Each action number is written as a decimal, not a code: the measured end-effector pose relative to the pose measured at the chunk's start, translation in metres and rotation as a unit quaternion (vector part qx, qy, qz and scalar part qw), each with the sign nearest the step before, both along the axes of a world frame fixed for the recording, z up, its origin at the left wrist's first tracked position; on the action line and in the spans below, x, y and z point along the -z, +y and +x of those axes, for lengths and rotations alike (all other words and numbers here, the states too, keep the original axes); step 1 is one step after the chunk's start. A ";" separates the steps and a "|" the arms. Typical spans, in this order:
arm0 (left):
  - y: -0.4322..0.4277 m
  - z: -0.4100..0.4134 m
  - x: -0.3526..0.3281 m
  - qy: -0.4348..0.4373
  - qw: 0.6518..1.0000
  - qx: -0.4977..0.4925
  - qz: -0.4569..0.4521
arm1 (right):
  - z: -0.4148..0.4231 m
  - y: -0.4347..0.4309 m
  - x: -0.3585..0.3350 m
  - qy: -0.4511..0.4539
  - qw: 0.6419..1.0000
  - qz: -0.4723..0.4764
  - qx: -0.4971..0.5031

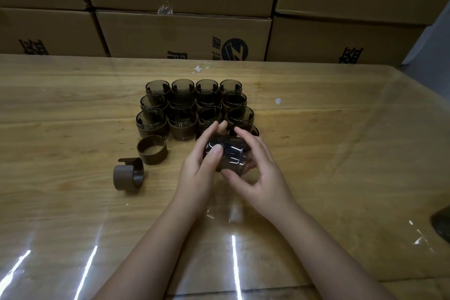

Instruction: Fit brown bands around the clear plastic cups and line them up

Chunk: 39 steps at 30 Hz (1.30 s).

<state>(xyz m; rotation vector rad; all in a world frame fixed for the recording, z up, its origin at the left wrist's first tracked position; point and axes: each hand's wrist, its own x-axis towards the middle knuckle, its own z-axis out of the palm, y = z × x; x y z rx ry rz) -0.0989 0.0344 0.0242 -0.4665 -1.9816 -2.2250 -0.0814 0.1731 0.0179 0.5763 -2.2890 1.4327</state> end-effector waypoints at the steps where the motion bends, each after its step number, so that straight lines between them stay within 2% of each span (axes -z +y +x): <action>1: 0.001 0.001 -0.001 0.006 1.000 0.000 0.007 | 0.000 0.000 0.000 0.006 1.000 0.003 0.008; 5: 0.003 0.002 -0.004 0.034 0.999 0.002 -0.001 | -0.004 0.000 0.003 0.025 0.999 0.015 0.045; 10: 0.005 0.002 0.003 0.046 0.998 0.001 0.037 | -0.008 0.000 0.002 -0.044 0.989 -0.119 0.080; 13: 0.007 0.001 0.007 0.037 0.999 -0.003 0.027 | -0.011 0.001 0.001 -0.048 0.977 -0.196 0.074; 15: 0.007 0.000 0.009 0.023 1.000 -0.011 0.017 | -0.009 0.000 0.000 -0.041 0.976 -0.207 0.047; 19: -0.001 -0.005 0.009 0.008 0.999 -0.037 0.029 | -0.005 -0.001 -0.002 -0.048 0.987 -0.151 -0.005; 22: -0.004 -0.005 0.007 0.018 0.999 -0.032 0.032 | -0.001 -0.003 0.000 -0.052 0.996 -0.060 -0.030; 25: -0.001 -0.002 0.003 0.019 0.999 -0.029 0.034 | 0.001 -0.005 0.003 -0.024 0.999 0.042 0.000; 27: 0.001 -0.001 0.001 0.027 0.999 -0.022 0.016 | -0.002 -0.004 0.005 0.003 0.997 0.059 0.040; 30: 0.003 0.001 0.003 0.046 0.999 -0.005 0.010 | -0.006 -0.002 0.009 0.019 0.996 0.017 0.084; 32: 0.005 0.001 0.004 0.048 0.999 -0.006 0.019 | -0.008 -0.003 0.008 -0.004 0.994 -0.040 0.100; 35: 0.006 -0.003 0.009 0.024 0.998 -0.015 0.050 | -0.009 -0.004 0.005 -0.037 0.986 -0.134 0.096; 39: 0.003 -0.005 0.011 0.016 0.999 -0.025 0.033 | -0.008 -0.008 0.004 -0.065 0.976 -0.199 0.054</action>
